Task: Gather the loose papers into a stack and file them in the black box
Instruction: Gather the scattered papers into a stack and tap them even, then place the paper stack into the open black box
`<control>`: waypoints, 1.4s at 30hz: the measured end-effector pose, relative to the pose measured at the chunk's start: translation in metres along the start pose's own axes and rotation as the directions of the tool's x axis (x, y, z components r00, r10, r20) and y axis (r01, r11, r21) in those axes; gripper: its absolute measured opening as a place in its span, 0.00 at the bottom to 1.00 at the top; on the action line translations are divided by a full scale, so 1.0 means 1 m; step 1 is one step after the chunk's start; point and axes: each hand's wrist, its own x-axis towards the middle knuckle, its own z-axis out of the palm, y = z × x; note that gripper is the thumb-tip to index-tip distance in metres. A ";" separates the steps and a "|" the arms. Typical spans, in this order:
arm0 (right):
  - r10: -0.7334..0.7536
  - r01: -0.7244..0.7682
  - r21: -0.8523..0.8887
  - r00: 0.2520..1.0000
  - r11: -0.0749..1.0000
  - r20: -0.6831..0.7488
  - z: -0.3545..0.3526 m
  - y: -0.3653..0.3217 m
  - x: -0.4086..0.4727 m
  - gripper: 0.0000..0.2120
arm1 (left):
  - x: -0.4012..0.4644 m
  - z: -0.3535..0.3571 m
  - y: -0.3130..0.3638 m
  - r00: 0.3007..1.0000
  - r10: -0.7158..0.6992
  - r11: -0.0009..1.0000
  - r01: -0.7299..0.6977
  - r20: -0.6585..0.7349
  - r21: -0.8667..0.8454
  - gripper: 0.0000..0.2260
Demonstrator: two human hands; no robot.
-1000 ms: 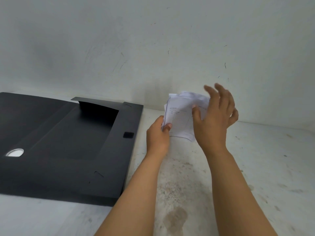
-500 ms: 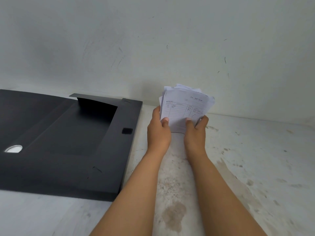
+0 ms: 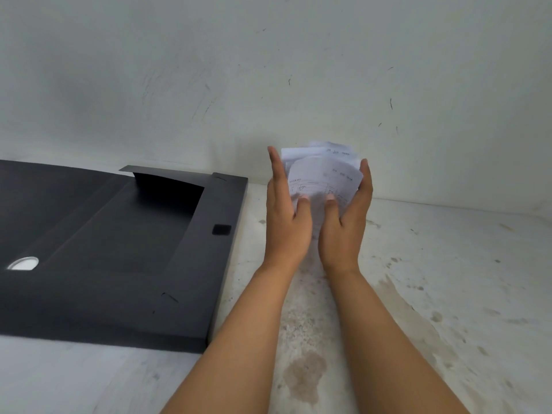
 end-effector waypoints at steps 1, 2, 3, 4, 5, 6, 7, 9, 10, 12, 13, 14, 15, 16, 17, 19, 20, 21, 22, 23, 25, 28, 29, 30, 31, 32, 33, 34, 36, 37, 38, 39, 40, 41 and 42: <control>-0.016 0.016 0.003 1.000 1.000 0.001 0.000 0.000 0.000 0.31 | 0.001 0.001 -0.001 1.000 0.003 1.000 -0.003 -0.001 -0.002 0.36; -0.018 0.018 0.018 1.000 1.000 0.001 0.001 0.001 0.001 0.31 | 0.002 0.001 -0.002 1.000 0.002 1.000 -0.002 -0.005 -0.009 0.36; -0.001 0.001 0.045 1.000 0.999 -0.001 0.002 0.003 0.000 0.32 | 0.002 0.002 -0.003 1.000 -0.007 1.000 0.007 -0.009 -0.013 0.36; 0.037 -0.037 0.072 0.999 0.997 0.001 0.002 0.005 0.000 0.33 | 0.002 0.002 -0.004 1.000 -0.030 0.999 0.029 -0.009 -0.020 0.36; 0.089 -0.089 0.087 0.996 0.992 0.006 0.002 0.008 -0.001 0.35 | 0.001 0.002 -0.005 0.998 -0.065 0.997 0.065 -0.002 -0.030 0.36; 0.146 -0.147 0.083 0.989 0.986 0.018 0.001 0.011 -0.001 0.36 | 0.001 0.002 -0.008 0.994 -0.109 0.993 0.109 0.012 -0.036 0.35; 0.194 -0.195 0.059 0.980 0.979 0.034 0.001 0.013 -0.001 0.35 | 0.001 0.001 -0.010 0.988 -0.153 0.988 0.154 0.027 -0.032 0.34; 0.248 -0.248 0.001 0.966 0.969 0.076 0.000 0.019 0.000 0.32 | 0.003 0.000 -0.015 0.977 -0.212 0.977 0.212 0.034 -0.007 0.28; 0.266 -0.265 -0.030 0.959 0.964 0.097 -0.001 0.021 0.001 0.30 | 0.004 0.000 -0.018 0.973 -0.230 0.973 0.230 0.028 0.006 0.25; 0.310 -0.296 -0.119 0.943 0.948 0.123 -0.001 0.023 0.003 0.22 | 0.004 -0.001 -0.020 0.965 -0.263 0.963 0.262 0.013 0.061 0.19; 0.326 -0.305 -0.163 0.937 0.938 0.122 -0.001 0.025 0.003 0.19 | 0.004 -0.002 -0.022 0.960 -0.279 0.956 0.277 0.003 0.096 0.16; 0.333 -0.307 -0.198 0.936 0.931 0.114 -0.002 0.027 0.003 0.17 | 0.004 -0.002 -0.023 0.956 -0.292 0.950 0.292 -0.015 0.114 0.14; 0.327 -0.300 -0.223 0.940 0.928 0.098 -0.002 0.028 0.002 0.15 | 0.003 -0.003 -0.025 0.954 -0.298 0.947 0.301 -0.044 0.109 0.13; 0.312 -0.286 -0.240 0.947 0.928 0.075 -0.002 0.029 0.002 0.12 | 0.003 -0.004 -0.026 0.953 -0.293 0.949 0.300 -0.084 0.093 0.11; 0.292 -0.272 -0.249 0.955 0.930 0.048 -0.002 0.028 0.002 0.11 | 0.003 -0.005 -0.025 0.953 -0.276 0.955 0.287 -0.123 0.080 0.10; 0.241 -0.237 -0.237 0.970 0.942 -0.009 -0.002 0.025 0.003 0.11 | 0.002 -0.006 -0.020 0.958 -0.224 0.970 0.238 -0.181 0.059 0.09; 0.213 -0.217 -0.217 0.976 0.952 -0.042 -0.002 0.023 0.003 0.11 | 0.001 -0.005 -0.017 0.961 -0.190 0.978 0.204 -0.201 0.050 0.08; 0.189 -0.200 -0.199 0.979 0.959 -0.072 -0.003 0.021 0.004 0.11 | 0.001 -0.005 -0.014 0.965 -0.153 0.985 0.167 -0.213 0.052 0.08; 0.178 -0.193 -0.192 0.980 0.962 -0.092 -0.003 0.020 0.004 0.11 | 0.001 -0.004 -0.013 0.969 -0.121 0.988 0.138 -0.215 0.064 0.09; 0.183 -0.199 -0.200 0.979 0.959 -0.094 -0.003 0.020 0.005 0.11 | 0.001 -0.003 -0.014 0.973 -0.106 0.989 0.124 -0.207 0.077 0.10; 0.231 -0.236 -0.265 0.972 0.935 -0.051 -0.004 0.024 0.005 0.13 | 0.003 -0.003 -0.018 0.977 -0.138 0.981 0.157 -0.161 0.111 0.14; 0.301 -0.294 -0.360 0.953 0.885 -0.038 -0.007 0.032 0.004 0.17 | 0.002 -0.003 -0.023 0.971 -0.224 0.958 0.235 -0.082 0.164 0.19; 0.306 -0.305 -0.367 0.950 0.879 -0.058 -0.007 0.032 0.005 0.17 | 0.001 -0.003 -0.023 0.969 -0.234 0.957 0.244 -0.083 0.156 0.20; 0.307 -0.312 -0.370 0.949 0.875 -0.073 -0.007 0.032 0.005 0.17 | 0.001 -0.003 -0.024 0.967 -0.236 0.957 0.249 -0.099 0.148 0.20; 0.310 -0.317 -0.368 0.947 0.874 -0.081 -0.007 0.032 0.006 0.17 | 0.000 -0.004 -0.024 0.965 -0.232 0.957 0.249 -0.122 0.150 0.20; 0.315 -0.323 -0.364 0.945 0.874 -0.085 -0.007 0.032 0.006 0.16 | 0.000 -0.004 -0.025 0.962 -0.228 0.955 0.251 -0.148 0.161 0.19; 0.319 -0.328 -0.362 0.944 0.872 -0.085 -0.008 0.031 0.007 0.16 | 0.000 -0.005 -0.026 0.958 -0.226 0.953 0.255 -0.175 0.164 0.18; 0.321 -0.330 -0.362 0.943 0.872 -0.086 -0.008 0.032 0.006 0.15 | 0.000 -0.006 -0.026 0.952 -0.232 0.952 0.264 -0.200 0.154 0.17; 0.316 -0.324 -0.350 0.945 0.879 -0.081 -0.009 0.031 0.005 0.15 | 0.001 -0.008 -0.026 0.938 -0.250 0.954 0.282 -0.241 0.105 0.15; 0.309 -0.317 -0.341 0.948 0.885 -0.079 -0.009 0.029 0.005 0.14 | 0.001 -0.009 -0.024 0.931 -0.259 0.957 0.284 -0.258 0.066 0.14; 0.299 -0.307 -0.330 0.951 0.892 -0.077 -0.009 0.027 0.005 0.14 | 0.002 -0.010 -0.022 0.926 -0.265 0.959 0.281 -0.269 0.023 0.13; 0.286 -0.295 -0.319 0.955 0.901 -0.076 -0.010 0.023 0.006 0.14 | 0.004 -0.011 -0.019 0.924 -0.267 0.962 0.274 -0.275 -0.013 0.12; 0.273 -0.285 -0.301 0.959 0.910 -0.082 -0.011 0.019 0.006 0.14 | 0.003 -0.013 -0.015 0.925 -0.263 0.964 0.262 -0.275 -0.042 0.12; 0.264 -0.280 -0.273 0.960 0.921 -0.092 -0.013 0.014 0.006 0.14 | 0.002 -0.014 -0.010 0.928 -0.255 0.967 0.244 -0.271 -0.072 0.12; 0.257 -0.276 -0.236 0.960 0.932 -0.109 -0.014 0.008 0.005 0.15 | -0.001 -0.016 -0.005 0.933 -0.245 0.969 0.225 -0.265 -0.102 0.12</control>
